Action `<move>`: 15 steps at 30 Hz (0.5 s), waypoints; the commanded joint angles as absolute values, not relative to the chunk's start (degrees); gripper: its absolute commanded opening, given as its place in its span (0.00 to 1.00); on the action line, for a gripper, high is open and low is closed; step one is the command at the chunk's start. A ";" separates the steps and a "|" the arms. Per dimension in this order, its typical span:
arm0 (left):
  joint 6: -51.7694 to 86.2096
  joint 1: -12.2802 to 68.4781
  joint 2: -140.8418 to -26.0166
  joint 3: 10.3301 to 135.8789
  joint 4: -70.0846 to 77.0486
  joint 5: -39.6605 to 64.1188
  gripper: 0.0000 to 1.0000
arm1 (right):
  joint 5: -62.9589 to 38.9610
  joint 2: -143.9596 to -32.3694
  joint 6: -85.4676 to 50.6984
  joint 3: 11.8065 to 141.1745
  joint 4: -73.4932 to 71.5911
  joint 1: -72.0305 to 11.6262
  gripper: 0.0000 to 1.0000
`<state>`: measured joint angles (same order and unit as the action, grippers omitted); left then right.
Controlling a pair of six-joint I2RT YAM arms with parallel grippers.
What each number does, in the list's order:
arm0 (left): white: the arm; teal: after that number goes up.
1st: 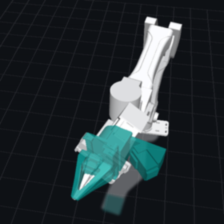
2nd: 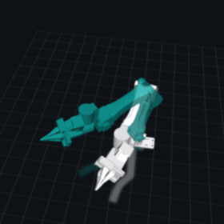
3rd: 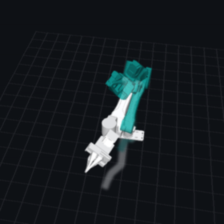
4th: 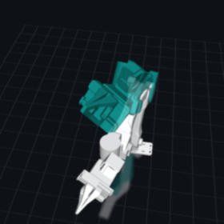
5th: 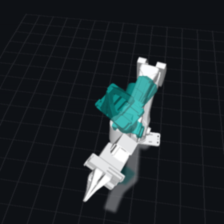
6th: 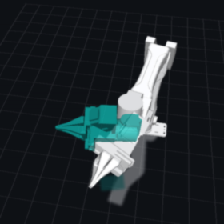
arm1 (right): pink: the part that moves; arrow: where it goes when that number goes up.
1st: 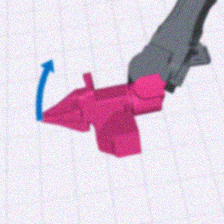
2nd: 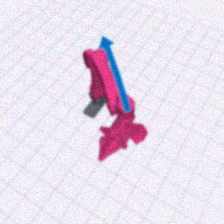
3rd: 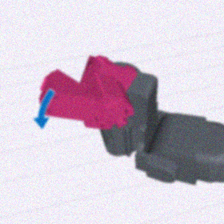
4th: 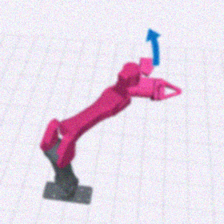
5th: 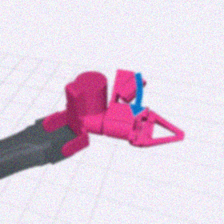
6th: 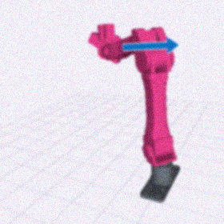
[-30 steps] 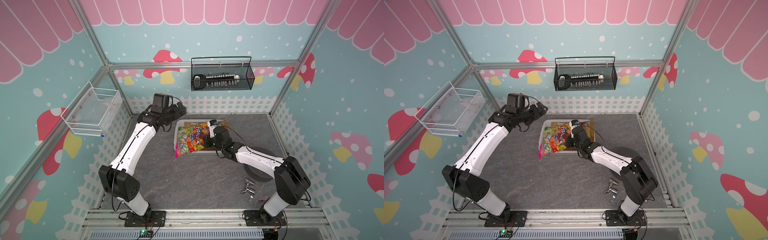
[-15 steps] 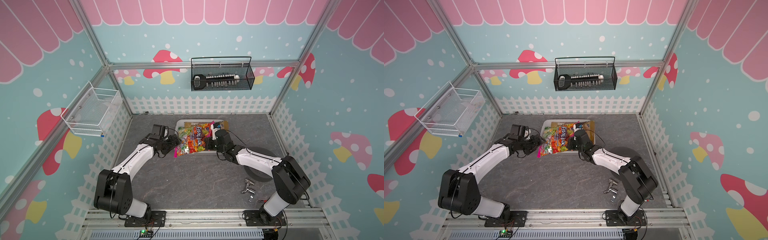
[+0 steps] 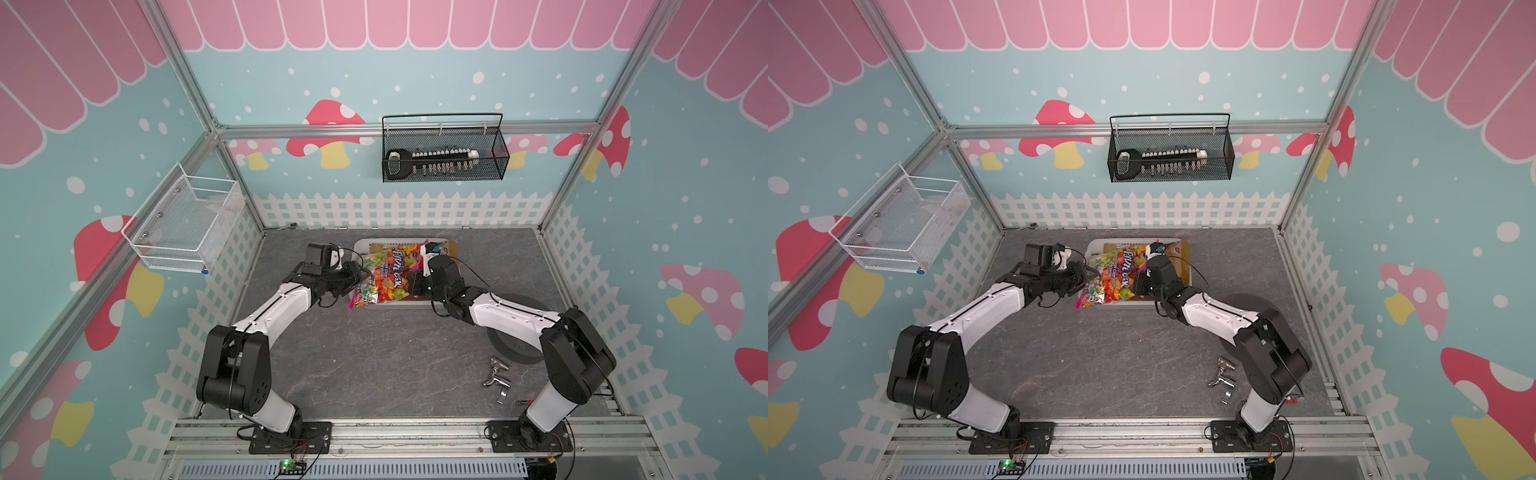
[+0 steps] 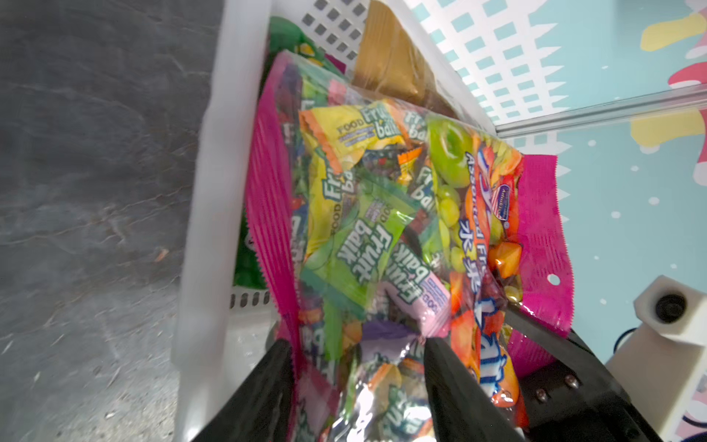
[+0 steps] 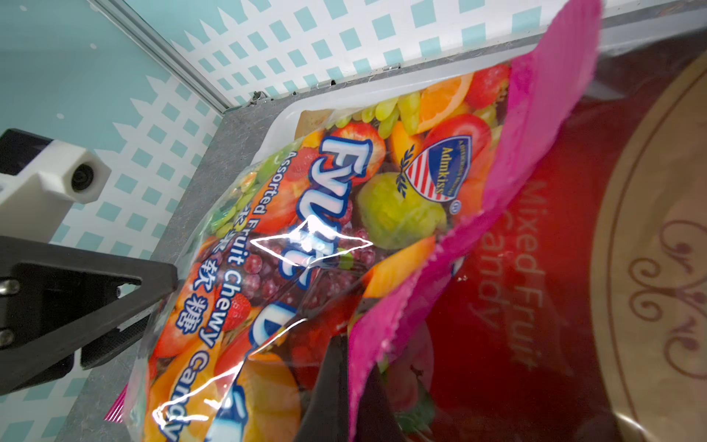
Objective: Put the candies in the basket
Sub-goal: Place the candy in the basket.
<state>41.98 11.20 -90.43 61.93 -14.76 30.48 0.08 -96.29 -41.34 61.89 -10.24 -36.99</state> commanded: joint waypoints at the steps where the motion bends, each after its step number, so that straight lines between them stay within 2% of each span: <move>1: 42.04 12.00 -91.07 64.60 -9.76 38.58 0.55 | -3.43 -97.62 -40.17 64.62 -10.56 -37.27 0.00; 7: 39.58 12.04 -89.44 64.24 -8.54 36.36 0.57 | -1.77 -98.04 -37.98 65.95 -10.43 -37.19 0.00; 15: 38.31 11.88 -95.64 67.64 -3.83 33.61 0.59 | -0.05 -100.15 -39.26 67.16 -9.96 -36.17 0.00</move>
